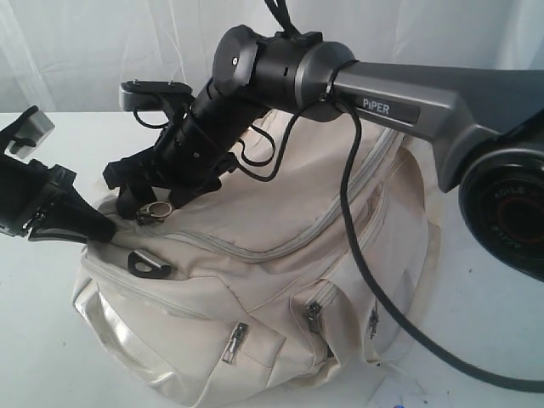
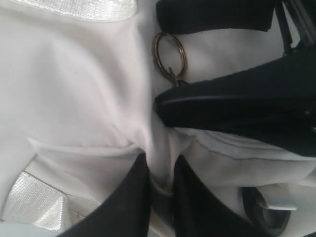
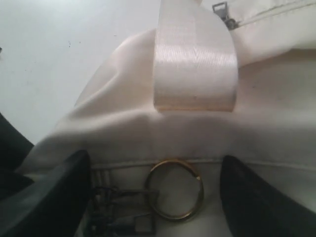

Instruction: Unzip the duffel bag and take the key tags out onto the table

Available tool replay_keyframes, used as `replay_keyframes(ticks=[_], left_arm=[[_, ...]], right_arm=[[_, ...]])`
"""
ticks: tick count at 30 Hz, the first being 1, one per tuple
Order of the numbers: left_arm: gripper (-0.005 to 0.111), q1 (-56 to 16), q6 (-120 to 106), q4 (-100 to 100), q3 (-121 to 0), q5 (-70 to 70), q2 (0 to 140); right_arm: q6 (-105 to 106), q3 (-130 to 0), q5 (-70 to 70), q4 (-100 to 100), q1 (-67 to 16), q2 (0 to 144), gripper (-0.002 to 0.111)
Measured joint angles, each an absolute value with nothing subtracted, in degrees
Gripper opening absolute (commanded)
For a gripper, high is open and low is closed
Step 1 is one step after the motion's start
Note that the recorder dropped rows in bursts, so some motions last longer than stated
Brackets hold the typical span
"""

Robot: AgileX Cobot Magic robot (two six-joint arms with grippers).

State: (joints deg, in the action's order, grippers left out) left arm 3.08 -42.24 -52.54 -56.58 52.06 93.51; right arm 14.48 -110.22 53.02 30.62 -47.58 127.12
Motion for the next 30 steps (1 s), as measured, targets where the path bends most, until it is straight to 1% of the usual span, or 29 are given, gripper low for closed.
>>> replay_keyframes(ticks=[2,4,10,13,17,22,30], left_arm=[[0.000,3.1,-42.2,-52.5,-56.4,52.1,93.6],[0.000,3.1,-42.2,-52.5,-56.4,52.1,93.7],[0.000,3.0,-42.2,-52.5,-56.4,52.1,93.7],[0.000,2.9,-42.2,-52.5,-56.4,52.0,93.7],[0.000,2.9,-42.2,-52.6,-56.4,51.9,93.7],[0.000,2.9,-42.2,-53.3,-56.4,51.8,93.7],[0.000,2.9,-42.2,-53.5,-56.4,52.0,93.7]], right_arm=[[14.4,-110.3,53.6,30.9,-47.5,127.5,0.064],[14.3,-110.6,54.0,31.1,-47.5,127.6,0.058],[13.9,-110.7,54.5,32.7,-47.5,127.6,0.034],[13.5,-110.7,54.4,33.5,-47.5,127.6,0.025],[13.1,-110.7,53.5,33.4,-47.4,127.2,0.016],[12.9,-110.7,51.1,31.0,-46.9,125.6,0.000],[12.9,-110.6,50.6,29.1,-46.3,123.2,0.000]])
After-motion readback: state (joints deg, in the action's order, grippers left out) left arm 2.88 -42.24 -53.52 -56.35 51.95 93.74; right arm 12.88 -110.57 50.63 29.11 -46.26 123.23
